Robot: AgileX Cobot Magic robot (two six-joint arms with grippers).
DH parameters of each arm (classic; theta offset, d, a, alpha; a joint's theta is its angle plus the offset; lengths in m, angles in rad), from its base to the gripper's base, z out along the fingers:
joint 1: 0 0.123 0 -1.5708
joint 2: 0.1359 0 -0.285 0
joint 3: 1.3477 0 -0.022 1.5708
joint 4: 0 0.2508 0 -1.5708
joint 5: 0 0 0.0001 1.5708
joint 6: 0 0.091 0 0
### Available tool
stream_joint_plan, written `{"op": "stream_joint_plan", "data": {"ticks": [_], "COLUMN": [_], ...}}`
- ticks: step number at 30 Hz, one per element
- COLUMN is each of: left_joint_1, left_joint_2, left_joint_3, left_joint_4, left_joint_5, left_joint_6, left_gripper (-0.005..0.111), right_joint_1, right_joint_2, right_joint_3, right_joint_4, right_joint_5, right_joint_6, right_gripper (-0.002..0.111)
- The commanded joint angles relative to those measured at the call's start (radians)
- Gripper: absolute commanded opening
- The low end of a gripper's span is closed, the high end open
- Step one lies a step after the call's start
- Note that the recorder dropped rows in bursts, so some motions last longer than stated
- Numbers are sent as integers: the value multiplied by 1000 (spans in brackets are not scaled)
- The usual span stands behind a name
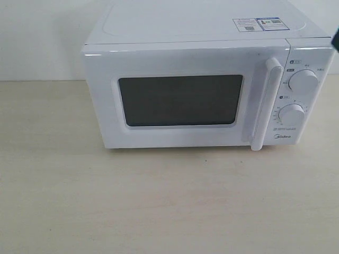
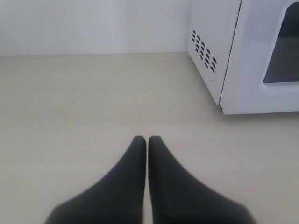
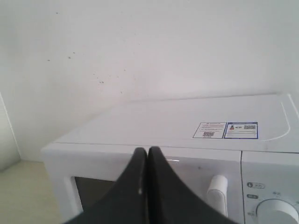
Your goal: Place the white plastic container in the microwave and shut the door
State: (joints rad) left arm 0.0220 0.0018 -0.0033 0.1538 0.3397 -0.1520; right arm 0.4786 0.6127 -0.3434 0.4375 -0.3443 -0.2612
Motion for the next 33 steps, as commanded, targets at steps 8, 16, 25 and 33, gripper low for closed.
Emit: {"op": "stream_joint_plan", "data": {"ticks": [8,16,25,33], "left_joint_1": [-6,-6,-6,-6], "left_joint_2": [-2,-2,-2,-2], "left_joint_3": [3,3,3,3], "left_joint_4": [-11,-7,-7,-7], "left_joint_5": [2,2,-2,-2], "left_joint_6": [-6,-6,-6,-6], "left_gripper": [4,4,4,4], "right_joint_1": [-332,-476,-479,-479], "right_joint_2": [-522,-590,-590,-590], "right_joint_3": [133,268,343,343], "right_joint_4": [1,1,5,-57], "right_joint_5": [325,280,331,498], "right_joint_6": [-81,-79,-30,2], "right_gripper": [0,0,0,0]}}
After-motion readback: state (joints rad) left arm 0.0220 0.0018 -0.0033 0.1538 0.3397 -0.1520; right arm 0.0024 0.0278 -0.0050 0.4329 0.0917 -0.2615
